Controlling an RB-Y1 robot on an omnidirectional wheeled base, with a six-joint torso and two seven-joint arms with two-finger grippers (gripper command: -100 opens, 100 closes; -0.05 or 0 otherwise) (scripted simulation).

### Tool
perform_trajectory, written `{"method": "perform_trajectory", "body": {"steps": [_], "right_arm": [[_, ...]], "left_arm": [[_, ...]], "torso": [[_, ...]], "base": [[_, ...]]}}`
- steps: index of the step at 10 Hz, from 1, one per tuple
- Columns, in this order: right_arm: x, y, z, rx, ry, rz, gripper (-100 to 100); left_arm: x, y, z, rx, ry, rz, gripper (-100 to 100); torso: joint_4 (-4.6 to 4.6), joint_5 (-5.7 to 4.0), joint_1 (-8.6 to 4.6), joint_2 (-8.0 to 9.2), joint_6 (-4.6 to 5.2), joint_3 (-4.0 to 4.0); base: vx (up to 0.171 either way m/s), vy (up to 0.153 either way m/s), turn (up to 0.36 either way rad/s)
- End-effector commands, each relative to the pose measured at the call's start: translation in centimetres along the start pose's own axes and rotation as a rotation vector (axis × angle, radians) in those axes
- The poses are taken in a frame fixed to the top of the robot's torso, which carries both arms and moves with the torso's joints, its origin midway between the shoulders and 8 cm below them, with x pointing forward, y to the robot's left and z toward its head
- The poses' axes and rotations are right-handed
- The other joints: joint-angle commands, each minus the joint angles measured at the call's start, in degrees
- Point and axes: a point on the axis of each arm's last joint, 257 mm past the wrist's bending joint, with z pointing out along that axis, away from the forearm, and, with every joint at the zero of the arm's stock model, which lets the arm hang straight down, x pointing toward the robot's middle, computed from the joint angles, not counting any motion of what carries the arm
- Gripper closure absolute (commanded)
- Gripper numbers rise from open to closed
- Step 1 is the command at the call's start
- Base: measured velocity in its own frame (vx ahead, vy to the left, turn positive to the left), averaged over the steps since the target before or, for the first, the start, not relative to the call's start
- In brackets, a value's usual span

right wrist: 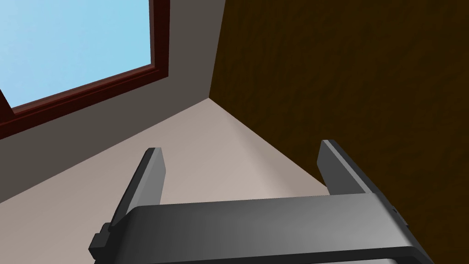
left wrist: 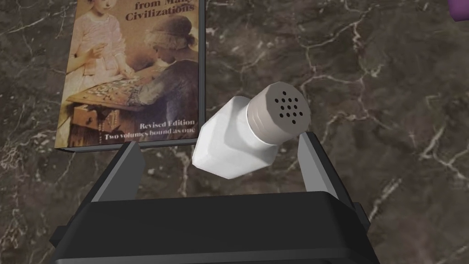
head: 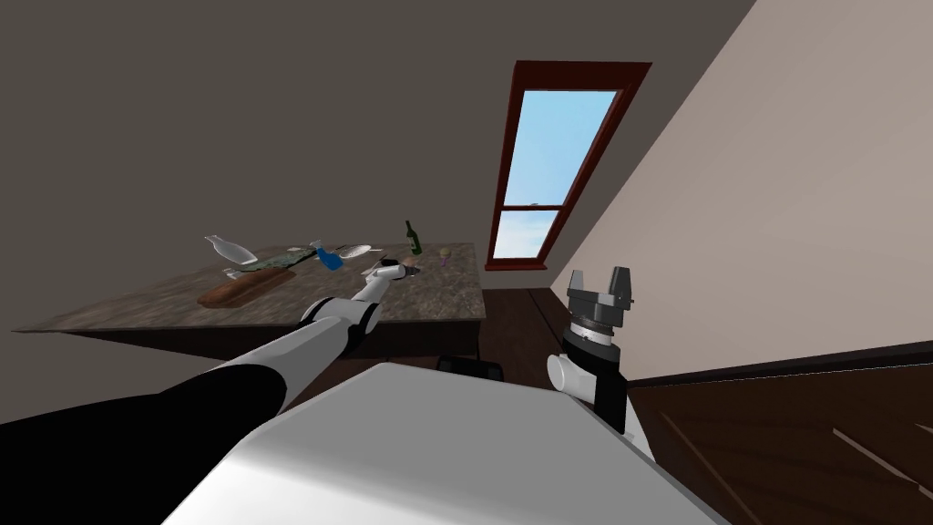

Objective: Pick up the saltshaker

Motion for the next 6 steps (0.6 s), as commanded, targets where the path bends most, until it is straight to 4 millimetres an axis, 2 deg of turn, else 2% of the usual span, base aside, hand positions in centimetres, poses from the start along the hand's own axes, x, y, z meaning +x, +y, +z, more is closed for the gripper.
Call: {"method": "perform_trajectory", "body": {"steps": [1,6], "right_arm": [[0.00,0.00,0.00,0.000,0.000,0.000,0],[0.00,0.00,0.00,0.000,0.000,0.000,0]], "left_arm": [[-0.17,-0.15,-0.04,0.011,0.000,-0.008,-100],[-0.73,-0.39,-0.19,0.036,0.002,-0.025,-100]], "torso": [[0.00,0.00,0.00,0.00,0.00,0.00],[0.01,-0.01,0.04,-0.01,-0.04,0.00]], "base": [[-0.003,0.056,-0.081],[-0.008,0.039,-0.072]]}}
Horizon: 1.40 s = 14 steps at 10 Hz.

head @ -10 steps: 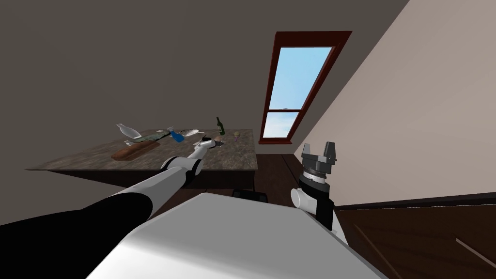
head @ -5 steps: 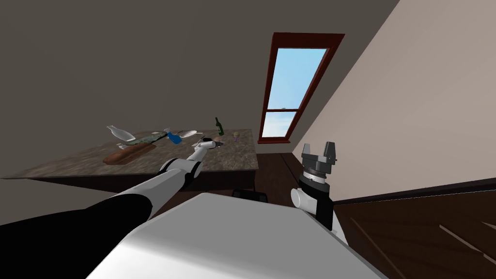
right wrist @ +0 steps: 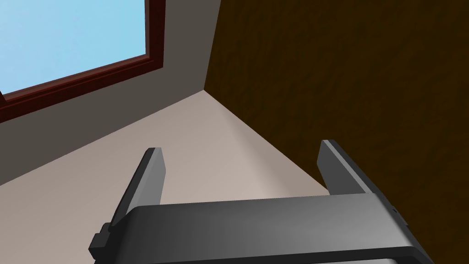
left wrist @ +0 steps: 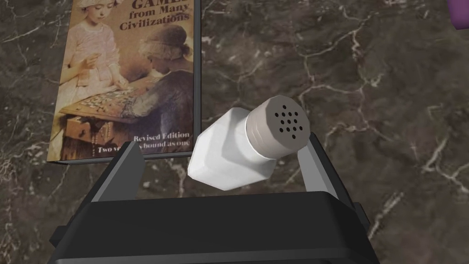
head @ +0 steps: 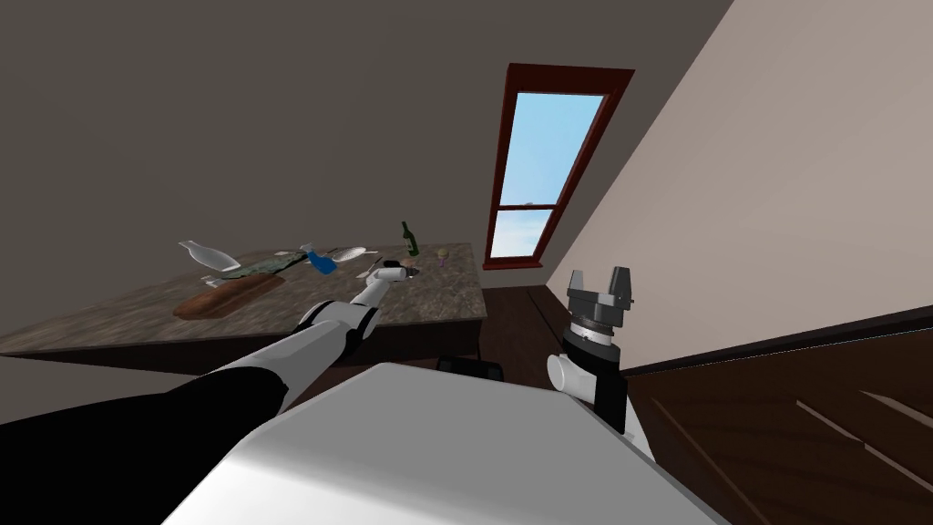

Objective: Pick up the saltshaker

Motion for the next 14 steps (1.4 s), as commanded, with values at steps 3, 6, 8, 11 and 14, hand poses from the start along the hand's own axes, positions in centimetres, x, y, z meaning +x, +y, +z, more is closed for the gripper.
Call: {"method": "perform_trajectory", "body": {"steps": [3,6,8,11,14], "right_arm": [[0.00,0.00,0.00,0.000,0.000,0.000,0],[0.00,0.00,0.00,0.000,0.000,0.000,0],[0.00,0.00,0.00,0.000,0.000,0.000,0],[0.00,0.00,0.00,0.000,0.000,0.000,0],[0.00,0.00,0.00,0.000,0.000,0.000,0]], "left_arm": [[-0.06,0.10,-0.01,0.001,0.000,-0.010,100],[-0.10,0.23,0.01,0.001,-0.001,-0.001,100],[-0.10,0.25,0.01,0.000,-0.001,0.000,0],[0.34,0.15,0.06,-0.015,-0.001,0.004,100],[0.62,0.32,0.12,-0.028,-0.001,0.015,100]], "torso": [[0.00,-0.03,-0.05,-0.03,-0.07,-0.01],[0.04,0.07,0.15,-0.02,-0.23,0.01],[0.04,0.08,0.18,-0.02,-0.25,0.01],[0.04,0.09,0.09,-0.02,-0.32,0.01],[0.05,0.08,0.03,-0.02,-0.31,0.02]], "base": [[-0.006,0.013,-0.023],[0.000,0.000,0.000],[0.000,0.000,0.000],[0.010,-0.042,0.109],[0.006,-0.043,0.062]]}}
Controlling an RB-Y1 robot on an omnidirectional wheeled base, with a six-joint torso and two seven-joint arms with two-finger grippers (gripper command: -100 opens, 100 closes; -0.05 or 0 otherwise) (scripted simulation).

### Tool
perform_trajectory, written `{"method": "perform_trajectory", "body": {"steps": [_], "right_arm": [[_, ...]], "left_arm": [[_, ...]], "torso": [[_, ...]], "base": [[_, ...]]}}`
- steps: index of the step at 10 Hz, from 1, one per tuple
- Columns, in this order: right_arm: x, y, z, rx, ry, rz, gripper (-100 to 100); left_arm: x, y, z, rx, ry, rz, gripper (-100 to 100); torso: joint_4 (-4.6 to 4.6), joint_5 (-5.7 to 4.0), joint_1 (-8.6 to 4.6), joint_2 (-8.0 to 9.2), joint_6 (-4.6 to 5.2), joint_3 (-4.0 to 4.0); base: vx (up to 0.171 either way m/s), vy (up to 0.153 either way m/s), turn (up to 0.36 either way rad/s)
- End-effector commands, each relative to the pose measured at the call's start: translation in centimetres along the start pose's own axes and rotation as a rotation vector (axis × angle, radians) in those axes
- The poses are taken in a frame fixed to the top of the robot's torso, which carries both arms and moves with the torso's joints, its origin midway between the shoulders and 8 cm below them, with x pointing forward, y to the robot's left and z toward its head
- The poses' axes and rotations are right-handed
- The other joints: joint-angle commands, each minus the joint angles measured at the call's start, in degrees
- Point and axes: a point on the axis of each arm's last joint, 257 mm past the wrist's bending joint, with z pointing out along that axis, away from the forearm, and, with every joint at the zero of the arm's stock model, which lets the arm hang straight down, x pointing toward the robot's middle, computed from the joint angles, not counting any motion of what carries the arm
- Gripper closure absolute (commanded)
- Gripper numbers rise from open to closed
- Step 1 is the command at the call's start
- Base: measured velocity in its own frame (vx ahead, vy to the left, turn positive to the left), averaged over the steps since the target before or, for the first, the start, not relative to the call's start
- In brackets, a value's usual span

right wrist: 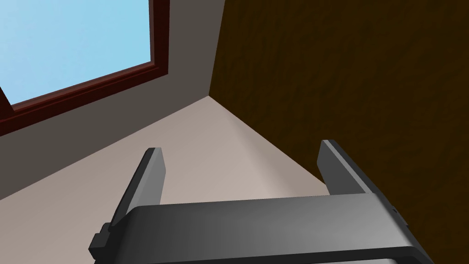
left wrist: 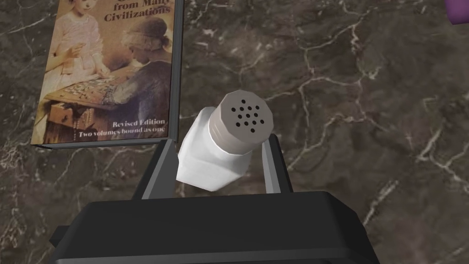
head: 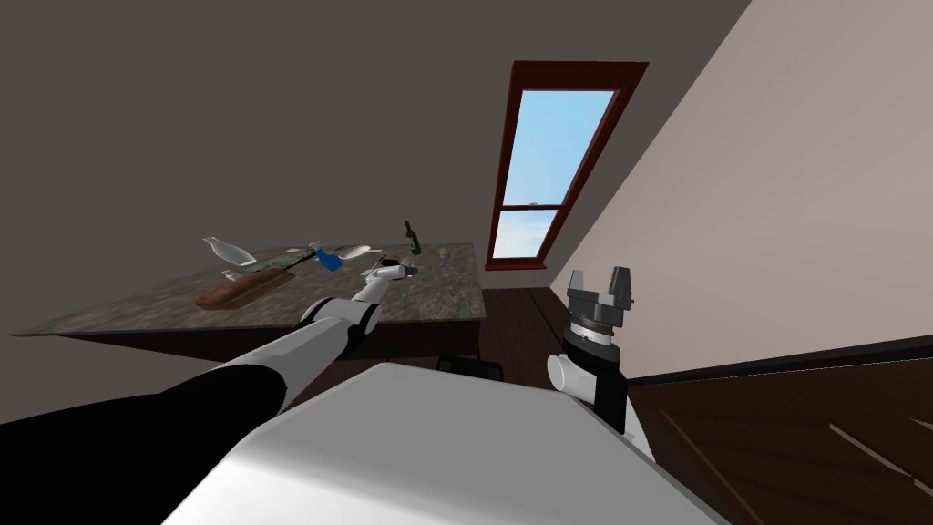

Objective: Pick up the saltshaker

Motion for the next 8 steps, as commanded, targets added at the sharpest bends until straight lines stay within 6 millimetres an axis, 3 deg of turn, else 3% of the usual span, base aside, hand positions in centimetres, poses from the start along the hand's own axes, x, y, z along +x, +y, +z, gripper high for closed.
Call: {"method": "perform_trajectory", "body": {"steps": [1,7,8], "right_arm": [[0.00,0.00,0.00,0.000,0.000,0.000,0],[0.00,0.00,0.00,0.000,0.000,0.000,0],[0.00,0.00,0.00,0.000,0.000,0.000,0]], "left_arm": [[0.18,0.13,0.04,-0.008,0.001,0.010,100],[0.72,0.54,0.10,-0.033,0.004,0.024,100],[0.71,0.53,0.10,-0.034,0.004,0.027,0]], "torso": [[0.00,0.00,0.00,0.00,0.00,0.00],[0.01,0.00,0.00,0.02,-0.01,0.01],[0.01,0.01,0.05,0.02,0.02,0.01]], "base": [[0.009,-0.030,0.046],[0.007,-0.036,0.060],[0.000,0.000,0.000]]}}
